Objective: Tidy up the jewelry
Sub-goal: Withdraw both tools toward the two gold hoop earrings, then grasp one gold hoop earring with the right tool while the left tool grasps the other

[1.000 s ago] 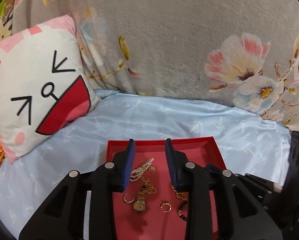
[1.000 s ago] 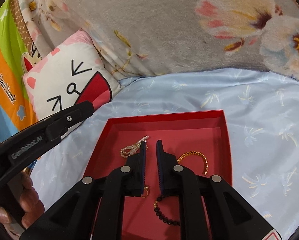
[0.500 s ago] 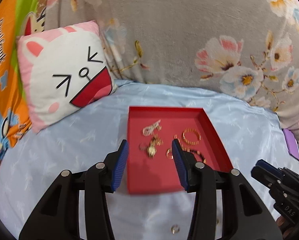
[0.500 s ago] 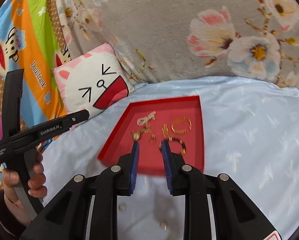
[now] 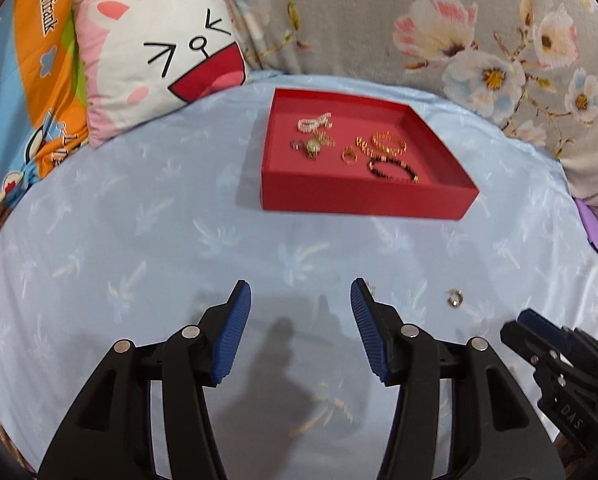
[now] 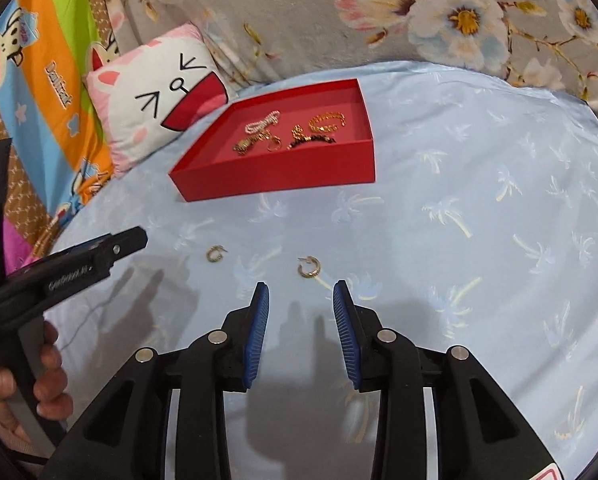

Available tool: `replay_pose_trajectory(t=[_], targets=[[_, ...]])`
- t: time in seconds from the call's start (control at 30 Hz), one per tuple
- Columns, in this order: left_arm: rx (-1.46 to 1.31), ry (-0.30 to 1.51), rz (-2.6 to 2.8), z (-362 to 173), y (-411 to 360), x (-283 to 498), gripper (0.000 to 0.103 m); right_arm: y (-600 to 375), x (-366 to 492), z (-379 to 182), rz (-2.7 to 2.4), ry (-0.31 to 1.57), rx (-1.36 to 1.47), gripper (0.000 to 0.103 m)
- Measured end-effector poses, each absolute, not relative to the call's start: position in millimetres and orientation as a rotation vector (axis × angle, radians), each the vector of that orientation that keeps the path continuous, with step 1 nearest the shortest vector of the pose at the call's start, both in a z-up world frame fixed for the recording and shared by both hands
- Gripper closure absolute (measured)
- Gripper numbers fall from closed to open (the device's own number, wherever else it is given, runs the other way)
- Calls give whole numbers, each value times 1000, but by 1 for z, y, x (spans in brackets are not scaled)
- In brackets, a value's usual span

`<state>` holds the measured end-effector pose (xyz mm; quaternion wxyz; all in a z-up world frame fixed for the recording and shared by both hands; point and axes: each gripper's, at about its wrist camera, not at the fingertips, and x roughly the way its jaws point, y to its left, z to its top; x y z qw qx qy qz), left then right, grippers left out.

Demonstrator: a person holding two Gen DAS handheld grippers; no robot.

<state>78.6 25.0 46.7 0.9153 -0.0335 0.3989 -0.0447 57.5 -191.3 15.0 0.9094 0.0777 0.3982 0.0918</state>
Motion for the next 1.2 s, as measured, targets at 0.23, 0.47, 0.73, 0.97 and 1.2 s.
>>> replay_pose_trajectory(t=[0.23, 0.47, 0.73, 0.97, 1.2], targets=[[-50, 861, -83, 22, 15, 79, 52, -182, 82, -8, 162, 864, 141, 70], [-45, 886, -82, 9, 10, 87, 52, -174, 97, -15, 152, 877, 117, 70], [-36, 889, -87, 7, 5, 91, 52, -167, 103, -15, 130, 870, 66, 77], [-28, 887, -88, 7, 3, 92, 52, -169, 104, -16, 127, 871, 68, 87], [-22, 890, -99, 5, -2, 98, 52, -173, 99, -14, 131, 858, 96, 87]])
